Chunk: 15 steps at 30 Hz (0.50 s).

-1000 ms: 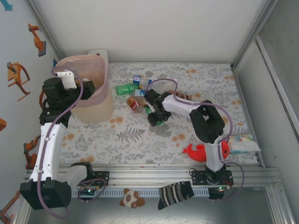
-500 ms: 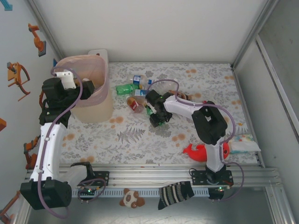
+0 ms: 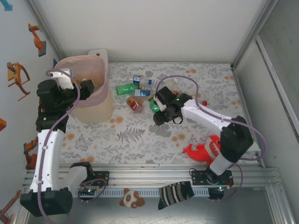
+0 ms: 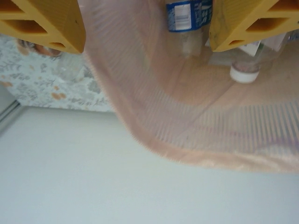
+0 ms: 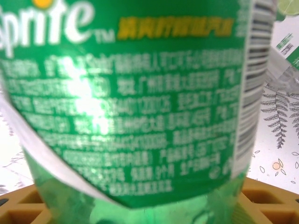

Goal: Put the plastic bottles in the bin

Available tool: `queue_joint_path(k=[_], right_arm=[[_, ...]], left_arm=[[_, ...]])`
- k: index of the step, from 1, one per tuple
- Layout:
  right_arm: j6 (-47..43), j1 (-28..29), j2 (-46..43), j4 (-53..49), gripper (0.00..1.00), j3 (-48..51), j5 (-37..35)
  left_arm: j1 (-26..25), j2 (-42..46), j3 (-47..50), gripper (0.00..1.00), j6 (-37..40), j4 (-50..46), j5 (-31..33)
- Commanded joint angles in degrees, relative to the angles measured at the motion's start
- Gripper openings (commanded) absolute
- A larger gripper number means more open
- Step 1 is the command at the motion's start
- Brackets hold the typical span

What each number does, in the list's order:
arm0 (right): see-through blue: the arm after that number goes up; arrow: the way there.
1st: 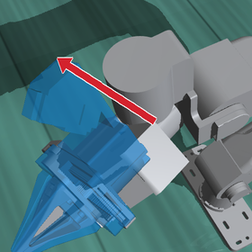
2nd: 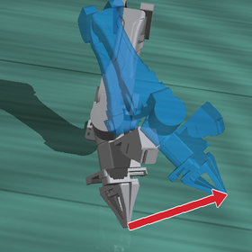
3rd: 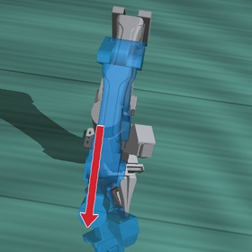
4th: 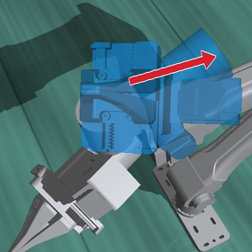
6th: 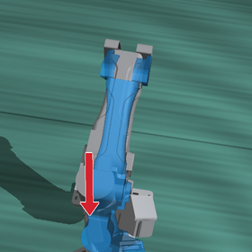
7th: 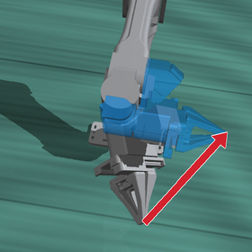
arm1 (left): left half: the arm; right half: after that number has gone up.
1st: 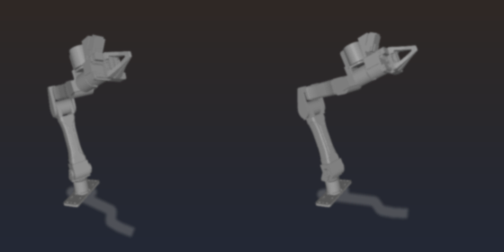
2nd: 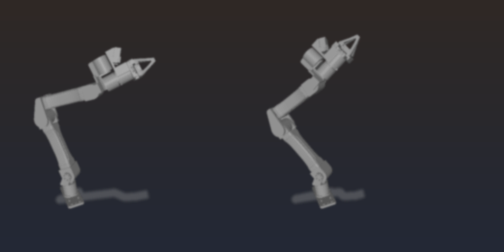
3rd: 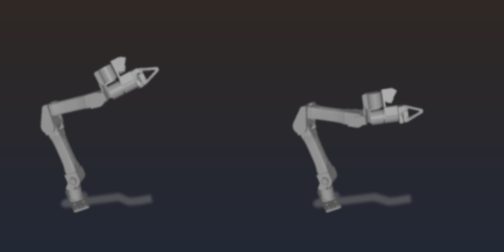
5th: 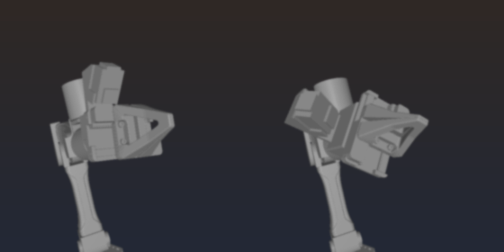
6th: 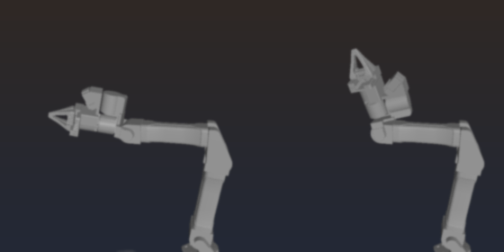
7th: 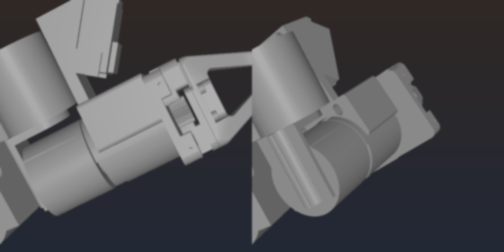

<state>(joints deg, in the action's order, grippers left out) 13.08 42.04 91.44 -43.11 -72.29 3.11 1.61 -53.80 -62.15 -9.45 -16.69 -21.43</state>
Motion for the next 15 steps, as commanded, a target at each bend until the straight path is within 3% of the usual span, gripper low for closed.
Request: queue_joint_path(k=[1, 4, 15], right_arm=[[1.75, 0.13, -5.74, 3.86, 0.50, 1.07, 4.40], [2.15, 0.15, -10.28, 6.75, 0.50, 1.53, 7.17], [3.41, 0.39, -23.72, 18.71, 0.47, 2.75, 14.20]], left_arm=[[-0.76, 1.23, -4.32, 0.71, -0.89, 0.61, -5.87], [-2.57, 0.93, -6.54, 0.71, -2.20, 0.77, -8.81], [-18.21, -1.87, -10.77, 0.73, -5.90, 6.81, -13.20]])
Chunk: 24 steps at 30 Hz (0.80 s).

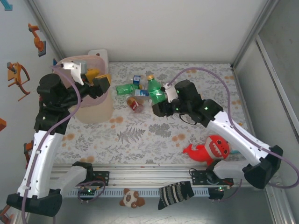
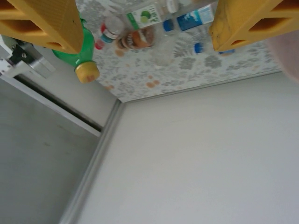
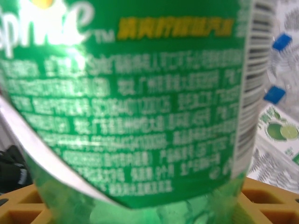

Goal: Put the plastic bottles in the bin

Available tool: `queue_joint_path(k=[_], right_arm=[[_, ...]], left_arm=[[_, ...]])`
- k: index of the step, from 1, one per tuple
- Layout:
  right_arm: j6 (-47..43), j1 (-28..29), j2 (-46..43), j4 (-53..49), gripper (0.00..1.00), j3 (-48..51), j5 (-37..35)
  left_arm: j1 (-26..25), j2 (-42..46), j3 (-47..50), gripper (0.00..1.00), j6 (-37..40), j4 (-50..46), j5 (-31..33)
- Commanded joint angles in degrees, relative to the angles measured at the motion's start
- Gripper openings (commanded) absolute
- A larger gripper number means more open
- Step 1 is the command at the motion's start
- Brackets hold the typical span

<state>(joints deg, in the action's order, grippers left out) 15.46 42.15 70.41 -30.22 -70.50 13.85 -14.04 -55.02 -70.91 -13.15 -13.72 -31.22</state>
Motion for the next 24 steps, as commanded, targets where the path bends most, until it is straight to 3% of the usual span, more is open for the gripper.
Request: queue_joint_path(k=[1, 12, 24], right_arm=[[1.07, 0.32, -3.79, 7.43, 0.47, 1.40, 4.40], [0.21, 1.08, -12.64, 25.47, 0.47, 6.62, 19.70], [0.70, 5.27, -11.65, 25.99, 0.47, 1.65, 30.54]], left_arm=[[-4.10, -0.91, -2.19, 0.74, -2.40, 4.63, -3.76], [-19.40, -5.29, -4.22, 0.79, -3.48, 10.80, -9.46], [-30.17, -9.66, -8.50, 0.89, 1.09, 11.53, -19.36]])
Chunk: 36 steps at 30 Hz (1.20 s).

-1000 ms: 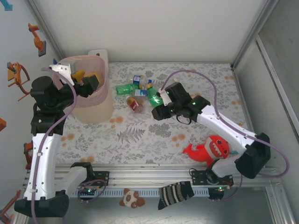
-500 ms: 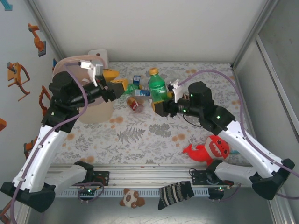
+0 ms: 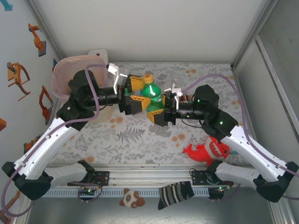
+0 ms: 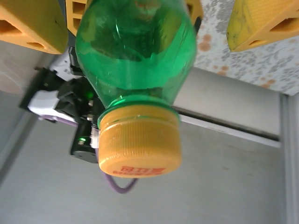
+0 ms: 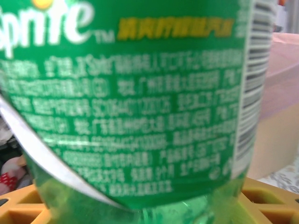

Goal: Put the plastic bottles in the bin

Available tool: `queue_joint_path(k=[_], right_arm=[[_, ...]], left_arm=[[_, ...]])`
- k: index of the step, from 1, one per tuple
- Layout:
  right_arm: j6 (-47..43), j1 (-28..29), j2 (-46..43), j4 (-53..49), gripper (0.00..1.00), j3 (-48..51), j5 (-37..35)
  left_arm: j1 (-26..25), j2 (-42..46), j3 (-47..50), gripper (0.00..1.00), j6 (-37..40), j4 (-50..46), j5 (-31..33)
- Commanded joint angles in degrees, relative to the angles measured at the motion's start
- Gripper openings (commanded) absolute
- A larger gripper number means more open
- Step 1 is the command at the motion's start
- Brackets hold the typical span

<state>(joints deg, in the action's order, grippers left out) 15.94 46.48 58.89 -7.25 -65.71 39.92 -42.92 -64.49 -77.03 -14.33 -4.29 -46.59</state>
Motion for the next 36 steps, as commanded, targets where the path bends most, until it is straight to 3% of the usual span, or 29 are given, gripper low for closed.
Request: queue_joint_path(k=[1, 14, 36], right_arm=[[0.19, 1.36, -0.18, 3.26, 0.46, -3.41, 5.15], [2.09, 3.86, -0.27, 4.70, 0.46, -5.57, 6.05], [2.08, 5.11, -1.05, 4.71, 0.46, -5.24, 3.81]], left_arm=[[-1.83, -0.49, -2.75, 0.89, 2.52, 1.88, -4.31], [-6.30, -2.10, -3.41, 0.76, 2.22, 6.25, -9.75], [-7.01, -1.87, -2.94, 0.53, 2.30, 7.20, -11.41]])
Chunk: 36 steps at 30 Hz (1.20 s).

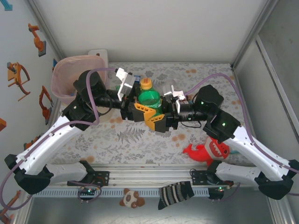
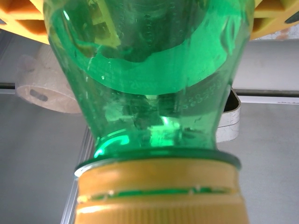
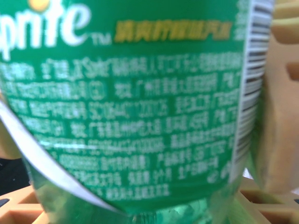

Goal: Put the plastic bottles in the bin

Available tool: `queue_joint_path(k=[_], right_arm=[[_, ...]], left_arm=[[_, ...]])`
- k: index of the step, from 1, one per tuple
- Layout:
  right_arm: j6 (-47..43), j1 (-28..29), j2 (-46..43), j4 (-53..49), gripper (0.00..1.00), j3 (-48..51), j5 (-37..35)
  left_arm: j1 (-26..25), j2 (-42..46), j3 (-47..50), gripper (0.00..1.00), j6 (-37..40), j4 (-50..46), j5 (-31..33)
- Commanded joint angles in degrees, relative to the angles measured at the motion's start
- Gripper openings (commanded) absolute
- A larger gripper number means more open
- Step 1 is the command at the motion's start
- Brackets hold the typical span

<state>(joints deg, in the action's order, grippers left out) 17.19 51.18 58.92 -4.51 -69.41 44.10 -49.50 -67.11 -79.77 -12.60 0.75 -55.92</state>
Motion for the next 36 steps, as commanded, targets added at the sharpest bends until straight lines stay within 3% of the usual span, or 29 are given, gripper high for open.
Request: queue_joint_path(k=[1, 11, 18, 25, 33, 36], right_arm=[[0.88, 0.41, -1.08, 1.96, 0.46, -1.50, -0.54], [0.26, 0.50, -3.48, -0.66, 0.66, -0.14, -3.65], [-1.93, 0.50, -7.28, -7.10, 0.70, 0.37, -8.57], [-4.34, 0.50, -9.78, -12.05, 0.72, 0.06, -14.50], [-5.69, 0.50, -8.76, -14.55, 0.72, -1.41, -19.30], [-5.73, 0.50, -7.97, -15.16, 0.72, -1.79, -20.30]], left_arm=[[-0.43, 0.87, -0.21, 0.53, 0.64, 2.05, -1.96], [-0.43, 2.08, -1.46, 0.50, 4.73, -3.51, 1.82], [0.39, 3.18, -4.29, 0.49, 8.99, -11.78, 8.89], [3.94, 4.59, -8.61, 0.49, 12.14, -23.47, 24.03], [11.98, 3.55, -15.74, 0.47, 14.64, -38.06, 46.77], [16.53, 1.58, -19.17, 0.47, 15.10, -42.92, 51.40]])
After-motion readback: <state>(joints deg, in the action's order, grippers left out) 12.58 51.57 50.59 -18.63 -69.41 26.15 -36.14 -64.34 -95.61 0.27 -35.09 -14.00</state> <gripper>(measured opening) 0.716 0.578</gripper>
